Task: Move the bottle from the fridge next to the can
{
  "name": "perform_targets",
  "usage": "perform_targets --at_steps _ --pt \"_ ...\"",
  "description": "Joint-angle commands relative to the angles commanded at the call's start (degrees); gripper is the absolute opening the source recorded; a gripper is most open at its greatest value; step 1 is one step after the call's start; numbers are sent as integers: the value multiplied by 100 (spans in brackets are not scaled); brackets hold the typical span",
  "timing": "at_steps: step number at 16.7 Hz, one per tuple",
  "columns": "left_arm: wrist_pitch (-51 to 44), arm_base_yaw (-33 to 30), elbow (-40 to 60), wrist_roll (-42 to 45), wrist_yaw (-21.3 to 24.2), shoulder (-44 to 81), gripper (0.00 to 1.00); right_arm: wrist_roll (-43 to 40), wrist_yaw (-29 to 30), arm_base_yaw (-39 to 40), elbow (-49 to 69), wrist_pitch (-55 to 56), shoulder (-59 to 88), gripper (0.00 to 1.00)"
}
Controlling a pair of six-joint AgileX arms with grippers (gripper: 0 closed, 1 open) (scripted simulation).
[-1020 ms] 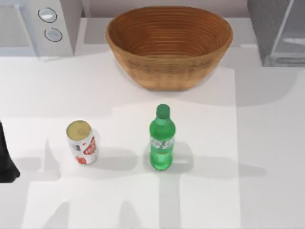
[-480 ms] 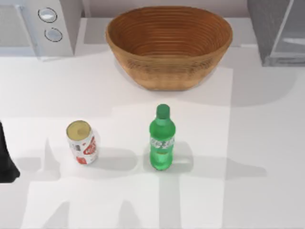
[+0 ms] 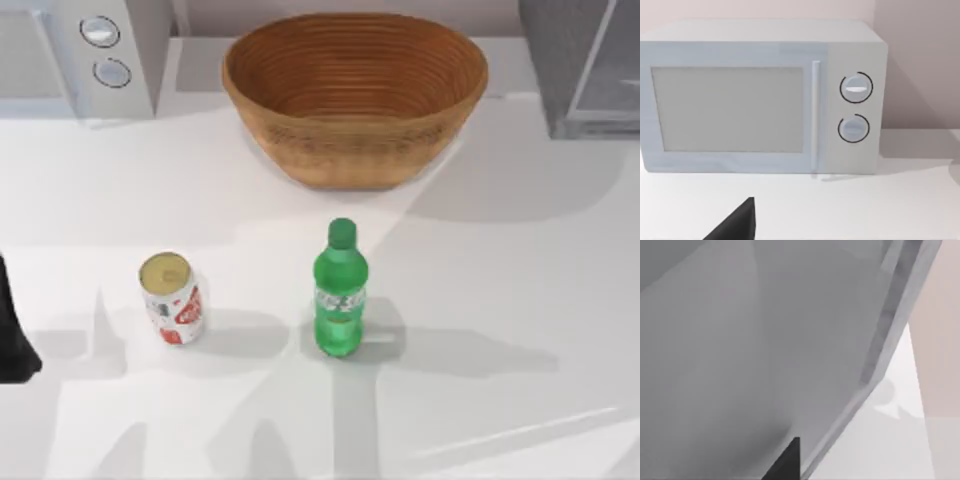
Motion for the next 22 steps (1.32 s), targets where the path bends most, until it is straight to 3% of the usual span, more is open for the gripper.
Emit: perform_targets --at_steps 6,10,17,22 --pt "0 0 0 0 0 0 100 1605 1880 2506 -781 918 -554 100" --pt "0 0 0 0 0 0 100 2352 2757 3486 -1170 1350 -861 100" --pt "0 0 0 0 0 0 100 2435 2913 3518 -1234 1394 -867 100" --pt "0 0 0 0 0 0 100 2429 2937 3517 -358 1217 -120 100"
